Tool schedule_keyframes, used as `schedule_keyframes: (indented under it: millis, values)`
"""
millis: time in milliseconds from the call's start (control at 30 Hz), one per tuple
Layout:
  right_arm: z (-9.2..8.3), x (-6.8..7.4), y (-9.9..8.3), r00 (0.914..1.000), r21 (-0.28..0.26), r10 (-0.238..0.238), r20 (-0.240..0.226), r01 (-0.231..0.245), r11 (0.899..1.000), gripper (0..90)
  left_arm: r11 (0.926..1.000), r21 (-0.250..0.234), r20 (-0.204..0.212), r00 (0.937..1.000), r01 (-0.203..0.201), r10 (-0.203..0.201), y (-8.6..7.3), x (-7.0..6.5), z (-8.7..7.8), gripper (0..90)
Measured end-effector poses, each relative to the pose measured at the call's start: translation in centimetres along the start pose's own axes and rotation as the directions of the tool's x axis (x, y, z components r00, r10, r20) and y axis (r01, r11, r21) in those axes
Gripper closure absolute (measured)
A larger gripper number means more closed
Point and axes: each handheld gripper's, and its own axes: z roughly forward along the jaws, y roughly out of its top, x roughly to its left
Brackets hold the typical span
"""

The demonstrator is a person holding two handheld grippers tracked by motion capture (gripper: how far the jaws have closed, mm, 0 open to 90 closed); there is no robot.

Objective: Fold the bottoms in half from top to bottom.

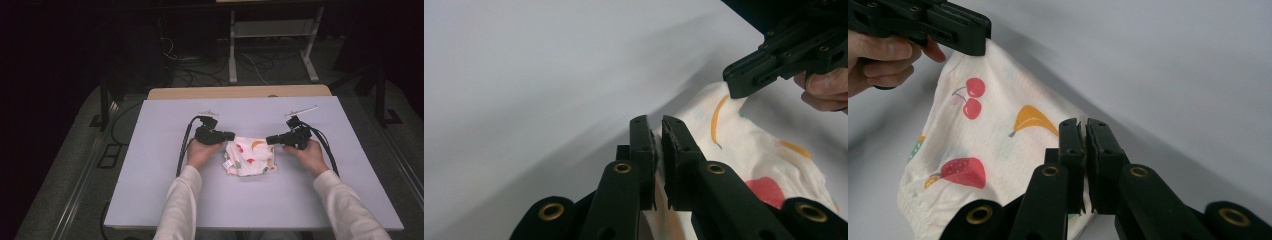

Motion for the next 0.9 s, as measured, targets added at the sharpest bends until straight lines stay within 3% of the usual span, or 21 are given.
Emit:
schedule_keyframes:
  millis: [133, 267, 633, 900]
  values:
    - [0.2, 0.3, 0.8, 0.9996, -0.013, -0.021, 0.018, 0.021, 1.0, 85.0, 0.9999, -0.006, -0.02, 0.9997, -0.013, 0.013, 0.3, 0.2, -0.3, 83.3]
    - [0.5, 0.4, 1.6, 0.9982, -0.016, -0.029, 0.052, 0.029, 0.999, 85.1, 0.9997, -0.024, -0.033, 0.9995, 0.003, -0.004, 0.7, 0.4, -0.3, 83.3]
    - [1.6, -0.4, 3.0, 0.9957, -0.044, -0.006, 0.092, 0.01, 0.999, 85.1, 0.999, -0.044, -0.064, 0.9979, 0.009, -0.011, 1.7, 2.1, 0.2, 83.3]
    - [2.7, -1.0, 3.0, 0.9932, -0.08, 0.012, 0.116, -0.002, 0.997, 85.0, 0.9989, -0.044, -0.072, 0.9972, 0.016, -0.019, 1.8, 3.4, 0.9, 83.3]
